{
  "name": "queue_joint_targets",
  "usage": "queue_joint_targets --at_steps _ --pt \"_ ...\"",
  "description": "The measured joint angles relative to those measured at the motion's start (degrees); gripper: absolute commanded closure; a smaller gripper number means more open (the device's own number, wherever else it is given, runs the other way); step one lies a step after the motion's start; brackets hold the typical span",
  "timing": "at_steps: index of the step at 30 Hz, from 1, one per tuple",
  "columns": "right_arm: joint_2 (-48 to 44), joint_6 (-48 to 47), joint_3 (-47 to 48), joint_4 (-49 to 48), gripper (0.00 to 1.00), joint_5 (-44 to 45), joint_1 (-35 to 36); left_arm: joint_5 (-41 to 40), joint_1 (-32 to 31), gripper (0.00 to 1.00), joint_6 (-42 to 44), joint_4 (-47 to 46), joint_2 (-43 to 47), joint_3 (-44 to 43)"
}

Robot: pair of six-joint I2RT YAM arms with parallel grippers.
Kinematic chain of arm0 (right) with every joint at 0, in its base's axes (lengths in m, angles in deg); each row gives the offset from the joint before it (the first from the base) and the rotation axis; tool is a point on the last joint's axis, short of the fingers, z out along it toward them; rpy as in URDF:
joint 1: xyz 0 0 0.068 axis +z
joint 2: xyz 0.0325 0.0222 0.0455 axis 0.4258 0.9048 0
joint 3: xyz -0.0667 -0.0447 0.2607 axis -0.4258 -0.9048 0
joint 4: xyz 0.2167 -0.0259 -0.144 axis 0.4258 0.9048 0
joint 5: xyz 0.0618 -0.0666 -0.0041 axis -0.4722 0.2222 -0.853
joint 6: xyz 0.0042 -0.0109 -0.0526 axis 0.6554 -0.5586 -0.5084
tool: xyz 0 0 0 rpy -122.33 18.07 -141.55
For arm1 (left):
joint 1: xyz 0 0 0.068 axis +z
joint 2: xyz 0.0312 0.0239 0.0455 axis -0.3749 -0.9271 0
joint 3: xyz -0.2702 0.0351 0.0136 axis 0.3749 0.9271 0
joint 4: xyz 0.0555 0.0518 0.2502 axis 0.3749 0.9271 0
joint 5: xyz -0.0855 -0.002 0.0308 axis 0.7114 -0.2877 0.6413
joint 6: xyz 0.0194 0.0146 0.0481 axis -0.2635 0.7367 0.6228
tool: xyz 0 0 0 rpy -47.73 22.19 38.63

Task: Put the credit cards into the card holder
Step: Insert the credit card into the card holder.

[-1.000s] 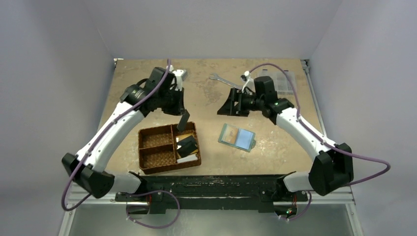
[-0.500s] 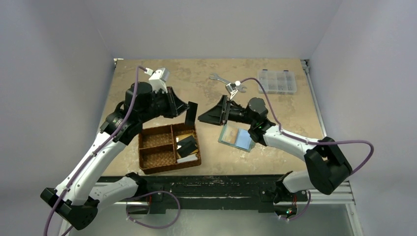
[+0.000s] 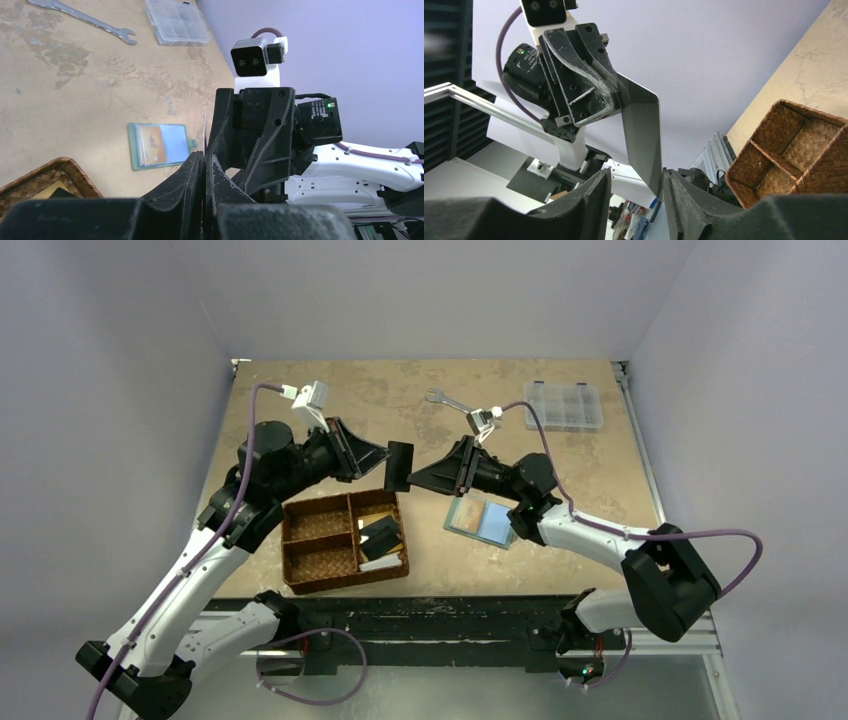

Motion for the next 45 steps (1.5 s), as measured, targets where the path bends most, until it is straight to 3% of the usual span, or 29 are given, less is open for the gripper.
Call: queue_joint_targets --at_steps 4,5,7,8,12,14,16,21,25,29,34,45 --pt "-0.46 1.33 -0.98 -1.31 0.69 0.17 0.00 0.87 0.00 1.00 -2.56 -2.97 1.40 2.62" --pt "-0.68 1.42 -1.05 -1.38 0.76 0.15 0.00 1.18 0.00 1.00 -3.32 -3.80 1.84 3.43" --pt "-1.40 1.51 -1.14 -1.49 0.98 0.09 0.00 1.73 0.00 1.00 -4.59 -5.46 2.69 5.03" --pt "-1.79 1.46 -1.20 -1.51 1.00 0.09 -0.02 2.03 0.00 0.99 -5.27 -6.54 3.08 5.92" --pt "-3.89 0.35 -2.64 0.46 1.00 -0.22 -1.44 3.50 -0.02 0.60 -6.60 -9.18 3.39 8.11" --pt "-6.51 -1.68 -4.17 5.44 1.00 -0.74 -4.28 3.80 -0.02 0.55 -6.27 -8.94 2.82 8.83" --pt "-10.93 -6.49 -6.03 16.41 1.00 -1.05 -10.10 3.43 -0.02 0.53 -5.60 -7.93 1.09 9.22" --pt "-14.51 -28.06 -4.63 52.65 1.00 3.37 -22.08 1.77 -2.19 0.53 -3.08 -7.65 -7.04 10.47" --pt "-18.86 -38.23 -8.33 69.11 1.00 4.28 -27.15 -0.63 -10.08 0.59 -1.20 -9.99 -17.03 10.16" --pt "-20.72 -42.07 -12.22 73.55 1.00 2.80 -29.59 -1.07 -15.17 0.66 0.31 -13.92 -28.35 8.26" --pt "-17.33 -44.24 -15.65 72.59 1.00 0.83 -30.03 -1.44 -16.70 0.73 2.75 -16.17 -40.06 4.11" --pt "-15.28 -43.52 -19.21 63.39 1.00 -0.44 -31.43 -1.90 -16.98 0.85 5.40 -20.50 -52.00 -1.42"
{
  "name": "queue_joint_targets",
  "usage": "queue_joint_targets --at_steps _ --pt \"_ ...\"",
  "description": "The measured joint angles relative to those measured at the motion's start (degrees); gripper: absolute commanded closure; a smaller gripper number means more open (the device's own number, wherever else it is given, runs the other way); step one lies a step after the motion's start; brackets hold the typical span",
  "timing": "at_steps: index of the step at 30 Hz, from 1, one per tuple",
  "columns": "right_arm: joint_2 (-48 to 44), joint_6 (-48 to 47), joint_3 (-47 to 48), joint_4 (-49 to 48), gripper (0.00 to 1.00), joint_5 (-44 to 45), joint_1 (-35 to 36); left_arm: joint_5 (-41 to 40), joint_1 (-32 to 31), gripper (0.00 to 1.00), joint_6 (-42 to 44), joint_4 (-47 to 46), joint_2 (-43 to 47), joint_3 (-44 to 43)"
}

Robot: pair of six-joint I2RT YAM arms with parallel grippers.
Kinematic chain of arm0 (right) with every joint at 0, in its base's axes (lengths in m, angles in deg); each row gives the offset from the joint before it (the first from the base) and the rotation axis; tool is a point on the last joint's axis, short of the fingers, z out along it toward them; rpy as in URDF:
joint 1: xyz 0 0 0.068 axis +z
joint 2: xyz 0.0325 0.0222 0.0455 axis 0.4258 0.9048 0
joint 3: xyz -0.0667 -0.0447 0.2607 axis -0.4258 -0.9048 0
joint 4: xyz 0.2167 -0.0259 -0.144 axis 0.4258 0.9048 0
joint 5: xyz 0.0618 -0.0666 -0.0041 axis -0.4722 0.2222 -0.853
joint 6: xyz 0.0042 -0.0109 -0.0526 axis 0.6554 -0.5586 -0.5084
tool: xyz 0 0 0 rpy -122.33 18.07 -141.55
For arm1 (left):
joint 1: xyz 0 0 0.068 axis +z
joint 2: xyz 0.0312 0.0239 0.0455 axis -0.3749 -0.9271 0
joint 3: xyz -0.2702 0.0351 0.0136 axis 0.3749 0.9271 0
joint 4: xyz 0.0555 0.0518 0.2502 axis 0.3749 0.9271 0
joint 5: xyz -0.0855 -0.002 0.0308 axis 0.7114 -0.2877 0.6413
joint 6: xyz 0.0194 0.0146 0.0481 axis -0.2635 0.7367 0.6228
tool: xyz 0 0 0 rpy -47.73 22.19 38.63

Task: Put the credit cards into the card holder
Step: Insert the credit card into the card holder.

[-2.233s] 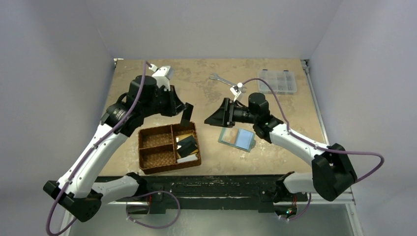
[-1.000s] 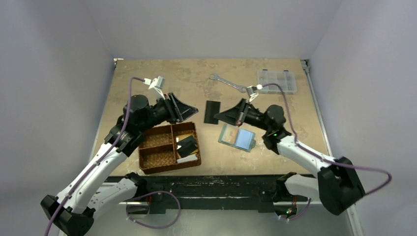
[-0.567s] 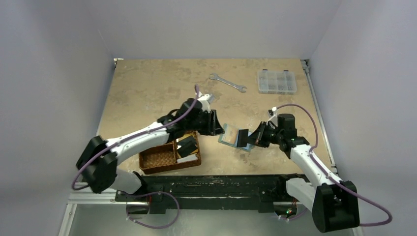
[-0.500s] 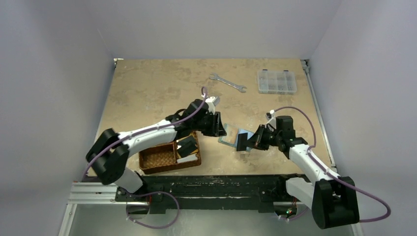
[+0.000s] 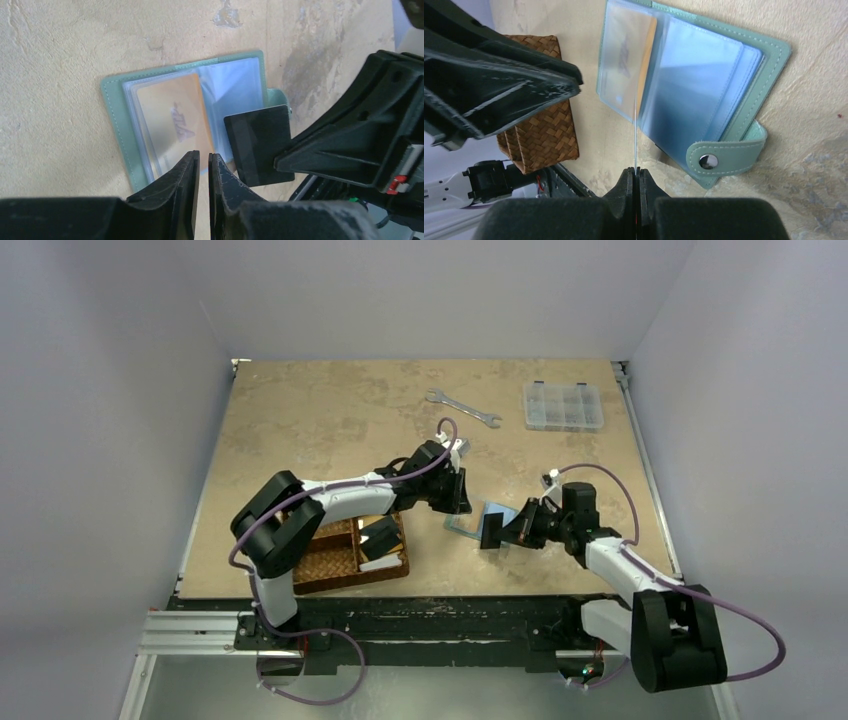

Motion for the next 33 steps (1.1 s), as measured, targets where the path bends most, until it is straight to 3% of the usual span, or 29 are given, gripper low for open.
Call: queue_joint_targets --at_steps 20,33 --pt "10.23 1.40 -1.49 -10.12 1.00 -6.36 -3.13 -3.65 0.00 0.94 2.36 0.44 -5.01 -1.05" --pt "7.91 1.20 -1.46 -10.08 1.00 -7.26 -3.52 -4.22 0.00 0.95 2.38 -0.22 -5.05 -0.74"
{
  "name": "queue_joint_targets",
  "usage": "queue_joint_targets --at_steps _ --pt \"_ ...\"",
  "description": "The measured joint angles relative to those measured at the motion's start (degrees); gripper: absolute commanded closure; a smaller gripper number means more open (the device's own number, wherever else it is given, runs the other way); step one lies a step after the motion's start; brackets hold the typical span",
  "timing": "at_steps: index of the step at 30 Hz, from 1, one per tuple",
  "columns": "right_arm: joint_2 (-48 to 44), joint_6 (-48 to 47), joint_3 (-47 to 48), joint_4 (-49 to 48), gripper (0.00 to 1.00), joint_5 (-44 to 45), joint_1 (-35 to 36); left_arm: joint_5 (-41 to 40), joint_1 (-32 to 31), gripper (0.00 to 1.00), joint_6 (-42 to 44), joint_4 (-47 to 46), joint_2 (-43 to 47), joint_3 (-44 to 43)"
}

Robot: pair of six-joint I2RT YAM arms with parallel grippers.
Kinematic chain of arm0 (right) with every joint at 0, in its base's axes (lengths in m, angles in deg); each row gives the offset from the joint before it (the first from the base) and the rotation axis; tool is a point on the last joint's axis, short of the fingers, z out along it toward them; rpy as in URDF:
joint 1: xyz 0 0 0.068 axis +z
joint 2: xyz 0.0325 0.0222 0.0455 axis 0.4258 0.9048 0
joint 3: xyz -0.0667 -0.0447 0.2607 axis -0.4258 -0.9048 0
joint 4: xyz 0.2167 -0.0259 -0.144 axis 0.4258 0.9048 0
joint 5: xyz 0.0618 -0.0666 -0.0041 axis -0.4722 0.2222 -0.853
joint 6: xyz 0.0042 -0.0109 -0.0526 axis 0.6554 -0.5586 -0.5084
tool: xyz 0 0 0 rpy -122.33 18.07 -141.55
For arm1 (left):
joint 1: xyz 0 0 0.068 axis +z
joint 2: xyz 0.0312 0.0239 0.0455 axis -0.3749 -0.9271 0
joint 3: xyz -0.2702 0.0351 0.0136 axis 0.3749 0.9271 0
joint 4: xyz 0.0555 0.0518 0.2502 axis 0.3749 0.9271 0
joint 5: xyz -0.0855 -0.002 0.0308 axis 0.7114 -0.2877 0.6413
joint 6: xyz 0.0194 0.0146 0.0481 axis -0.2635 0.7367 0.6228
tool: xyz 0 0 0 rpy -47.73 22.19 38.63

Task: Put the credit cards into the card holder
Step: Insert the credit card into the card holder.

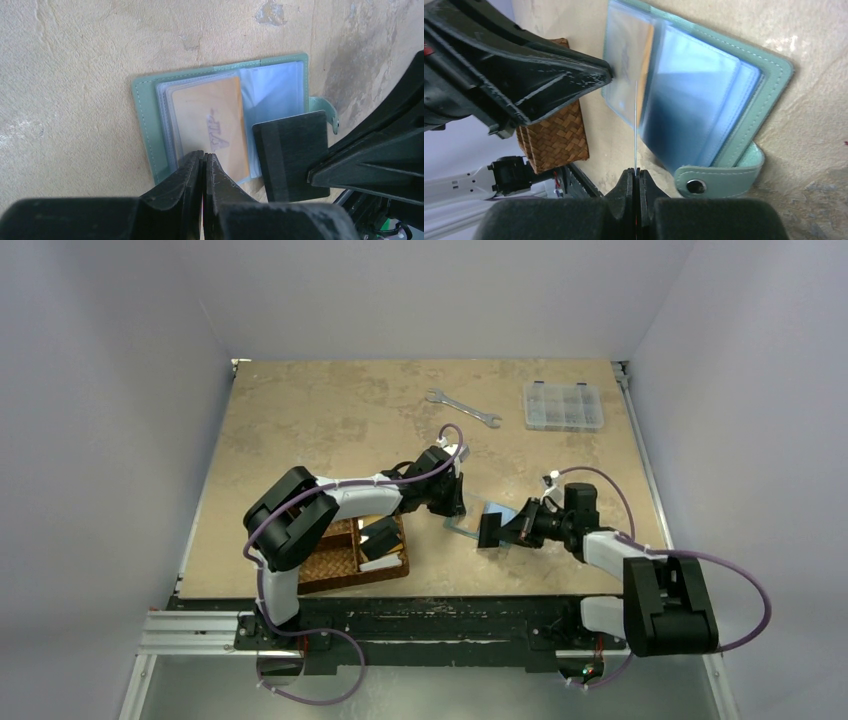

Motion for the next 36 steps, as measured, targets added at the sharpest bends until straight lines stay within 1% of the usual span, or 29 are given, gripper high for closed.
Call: queue_joint_targets --at_steps 5,18,24,30,36 --pt "3.87 0.04 -0.02 -0.42 1.00 -0.02 -0.02 -0.02 0.00 0.95 0.00 -0.74 0.00 0.33" --pt "8.31 0.09 0.87 -3.82 1.00 -1.07 -0.37 -0.15 0.00 0.95 0.00 -1.51 0.00 0.61" --pt "7.43 0.02 1.14 -3.45 1.00 -1.20 -0.37 -0.15 0.00 0.95 0.02 -1.53 0.00 0.63" --pt "2.05 -0.85 1.60 -0.24 1.00 0.02 -0.37 -0.15 0.00 0.96 0.11 -1.55 0.00 0.63" --pt "5.42 -1.03 2.62 -0.81 1.00 -0.13 -0.37 -0.13 0.00 0.95 0.09 -2.10 0.00 0.94"
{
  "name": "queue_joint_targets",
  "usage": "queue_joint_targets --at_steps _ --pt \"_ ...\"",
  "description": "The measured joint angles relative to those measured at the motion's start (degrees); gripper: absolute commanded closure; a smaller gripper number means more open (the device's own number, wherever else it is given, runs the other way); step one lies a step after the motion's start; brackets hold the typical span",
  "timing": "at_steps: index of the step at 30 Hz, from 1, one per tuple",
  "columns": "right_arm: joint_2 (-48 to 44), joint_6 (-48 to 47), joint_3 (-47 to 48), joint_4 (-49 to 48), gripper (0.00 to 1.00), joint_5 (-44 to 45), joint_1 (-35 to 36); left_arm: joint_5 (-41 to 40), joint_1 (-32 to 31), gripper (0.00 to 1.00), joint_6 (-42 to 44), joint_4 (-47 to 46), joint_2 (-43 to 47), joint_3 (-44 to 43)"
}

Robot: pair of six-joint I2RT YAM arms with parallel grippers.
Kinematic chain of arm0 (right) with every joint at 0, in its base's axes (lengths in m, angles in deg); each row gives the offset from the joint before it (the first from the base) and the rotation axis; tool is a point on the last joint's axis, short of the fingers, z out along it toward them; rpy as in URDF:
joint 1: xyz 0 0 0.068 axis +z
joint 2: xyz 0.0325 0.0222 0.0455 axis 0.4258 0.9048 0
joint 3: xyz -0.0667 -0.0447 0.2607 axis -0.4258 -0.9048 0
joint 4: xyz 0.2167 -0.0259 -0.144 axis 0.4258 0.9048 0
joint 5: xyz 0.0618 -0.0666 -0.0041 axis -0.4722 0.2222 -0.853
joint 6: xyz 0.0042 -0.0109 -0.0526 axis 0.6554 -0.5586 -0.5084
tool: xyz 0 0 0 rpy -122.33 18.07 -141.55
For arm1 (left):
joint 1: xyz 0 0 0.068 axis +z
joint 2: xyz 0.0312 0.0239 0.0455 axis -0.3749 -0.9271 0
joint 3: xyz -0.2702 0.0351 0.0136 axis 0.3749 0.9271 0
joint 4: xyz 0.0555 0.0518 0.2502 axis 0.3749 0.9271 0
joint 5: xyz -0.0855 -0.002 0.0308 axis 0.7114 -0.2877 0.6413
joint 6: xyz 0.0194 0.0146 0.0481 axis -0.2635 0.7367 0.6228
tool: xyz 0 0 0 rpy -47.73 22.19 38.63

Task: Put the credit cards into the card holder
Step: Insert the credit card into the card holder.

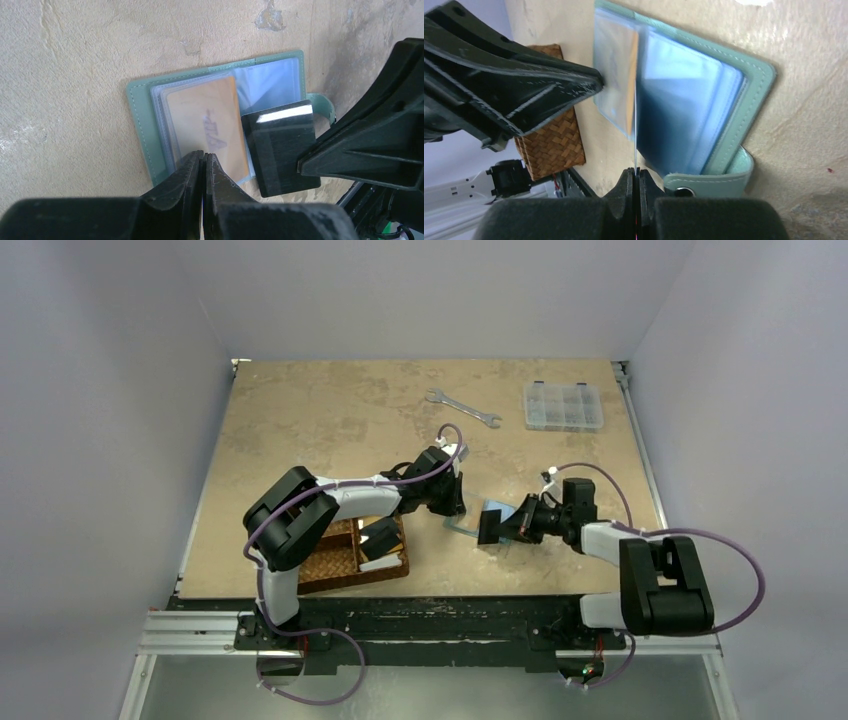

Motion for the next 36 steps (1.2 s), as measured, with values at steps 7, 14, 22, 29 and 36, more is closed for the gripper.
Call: queue_joint_targets --at_steps 7,14,22,29,36 --pt "4.26 0.11 0.00 -2.03 1.00 -0.98 -0.11 -0.02 0.00 0.95 0.00 -0.28 0.00 0.07" --pt "5.29 0.11 0.02 -3.50 1.00 -1.57 -0.22 -0.02 0.00 0.96 0.02 -0.28 0.00 0.07" --pt "4.07 -0.42 1.07 -2.05 1.00 -1.51 -0.22 -0.02 0.00 0.96 0.07 -0.28 0.00 0.11" --pt "2.10 -0.59 2.60 -1.16 1.00 -1.49 -0.26 0.00 0.00 0.96 0.42 -0.31 0.00 0.11" --pt "5.51 -1.05 3.69 -0.72 1.00 -1.66 -0.26 0.00 0.00 0.96 0.48 -0.28 0.04 0.11"
